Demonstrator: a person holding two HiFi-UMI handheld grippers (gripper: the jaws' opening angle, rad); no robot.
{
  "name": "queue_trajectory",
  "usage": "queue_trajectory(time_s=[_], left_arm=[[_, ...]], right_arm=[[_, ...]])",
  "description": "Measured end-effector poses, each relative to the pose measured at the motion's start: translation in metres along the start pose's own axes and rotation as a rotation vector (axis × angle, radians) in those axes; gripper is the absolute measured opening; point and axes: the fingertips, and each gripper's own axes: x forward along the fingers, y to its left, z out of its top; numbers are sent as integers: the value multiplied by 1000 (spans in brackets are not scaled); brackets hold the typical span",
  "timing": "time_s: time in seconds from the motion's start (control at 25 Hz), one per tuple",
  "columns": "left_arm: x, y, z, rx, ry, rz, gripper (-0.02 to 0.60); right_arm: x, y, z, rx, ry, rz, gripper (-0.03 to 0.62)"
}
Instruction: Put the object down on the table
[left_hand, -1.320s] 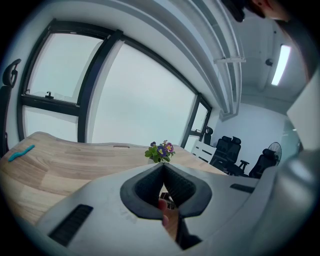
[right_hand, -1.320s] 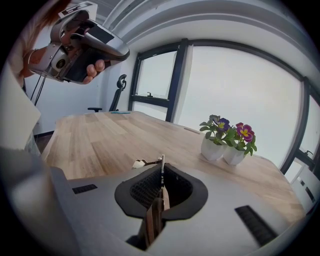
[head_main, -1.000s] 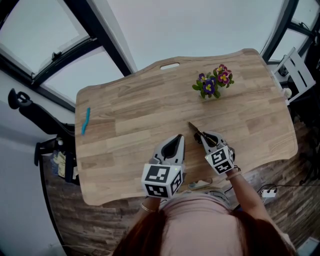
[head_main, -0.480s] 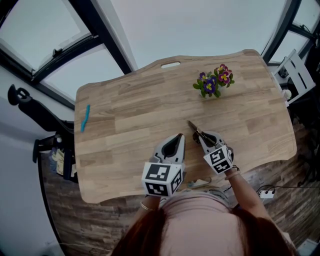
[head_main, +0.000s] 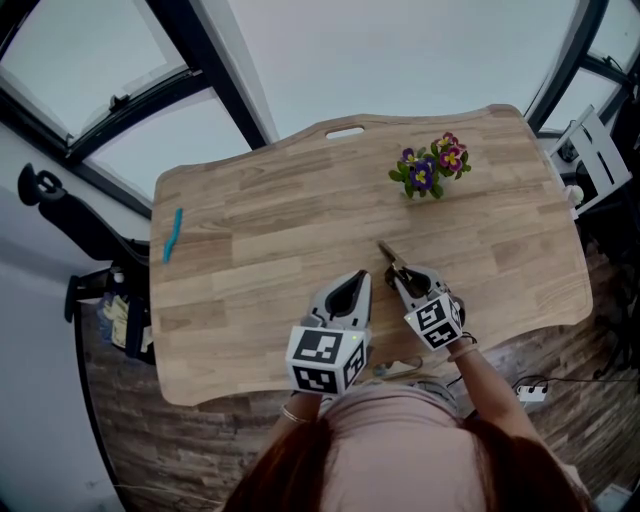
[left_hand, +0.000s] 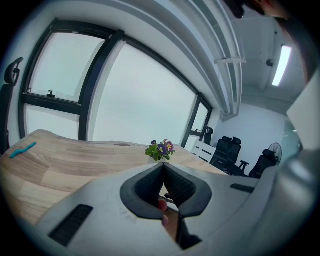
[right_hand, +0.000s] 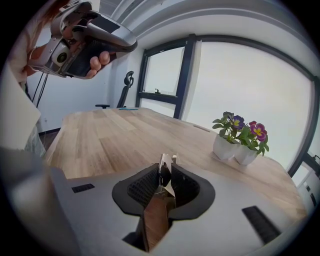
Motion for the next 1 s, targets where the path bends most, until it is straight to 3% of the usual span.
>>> queue_trajectory(time_s=[1.0], left_arm=[[-2,-19,-1,33,0,-38,2]], right_arm=[[9,7,-9,54,17,17,92]])
